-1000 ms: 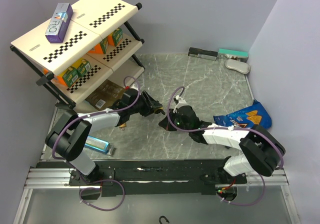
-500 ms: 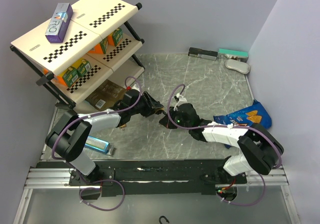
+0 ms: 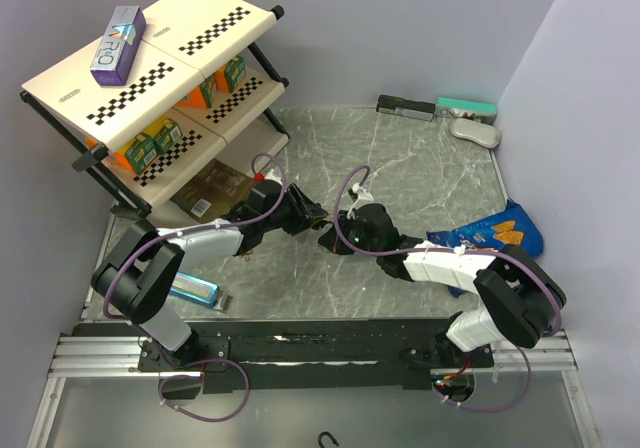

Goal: Unlock with the key

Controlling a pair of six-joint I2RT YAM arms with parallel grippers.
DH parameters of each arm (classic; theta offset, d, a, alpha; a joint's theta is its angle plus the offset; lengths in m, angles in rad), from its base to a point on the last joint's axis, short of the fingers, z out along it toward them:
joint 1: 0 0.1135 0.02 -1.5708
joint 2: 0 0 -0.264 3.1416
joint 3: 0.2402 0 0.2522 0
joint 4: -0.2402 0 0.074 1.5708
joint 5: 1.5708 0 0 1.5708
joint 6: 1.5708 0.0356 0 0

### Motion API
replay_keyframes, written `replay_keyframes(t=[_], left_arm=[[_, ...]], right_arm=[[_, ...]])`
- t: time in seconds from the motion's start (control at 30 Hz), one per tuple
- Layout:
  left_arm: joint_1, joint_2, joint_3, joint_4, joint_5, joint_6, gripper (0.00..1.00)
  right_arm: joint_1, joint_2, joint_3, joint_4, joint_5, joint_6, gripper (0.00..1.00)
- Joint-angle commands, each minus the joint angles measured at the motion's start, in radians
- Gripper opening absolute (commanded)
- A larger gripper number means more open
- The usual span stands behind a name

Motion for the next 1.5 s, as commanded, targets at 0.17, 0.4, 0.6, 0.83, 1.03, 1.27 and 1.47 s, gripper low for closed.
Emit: replay_keyframes(t=[0.17,0.4,0.6,0.83,1.03,1.27,1.47], left_arm=[[-0.025,-0.06,0.023,0.048,0.007,0.018,0.01],[-0.025,-0.061,0.025,0.049,0.007,0.019,0.01],[-0.027,-0.061,0.026,0.049,0.01,0.021,0.01],[-0.035,-0.06,0.028,0.048,0.01,0.025,0.01],[-0.05,-0.063,0.028,0.042,-0.004,0.032,0.01],[-0.071,-0.073,0.023,0.029,-0.033,0.042,0.01],[-0.088,-0.066,0.023,0.023,-0.044,0.044,0.01]], right_arm=[[-0.008,0.022,0.063,0.024,0.03,-0.015,0.0],[-0.008,0.021,0.055,0.014,0.053,-0.015,0.0],[-0.009,0.026,0.061,0.001,0.078,-0.025,0.0],[-0.008,0.035,0.086,-0.009,0.101,-0.048,0.0],[-0.014,0.043,0.112,-0.025,0.115,-0.051,0.0],[-0.038,0.044,0.115,-0.02,0.115,-0.035,0.0],[-0.048,0.043,0.107,0.052,0.115,-0.019,0.0]])
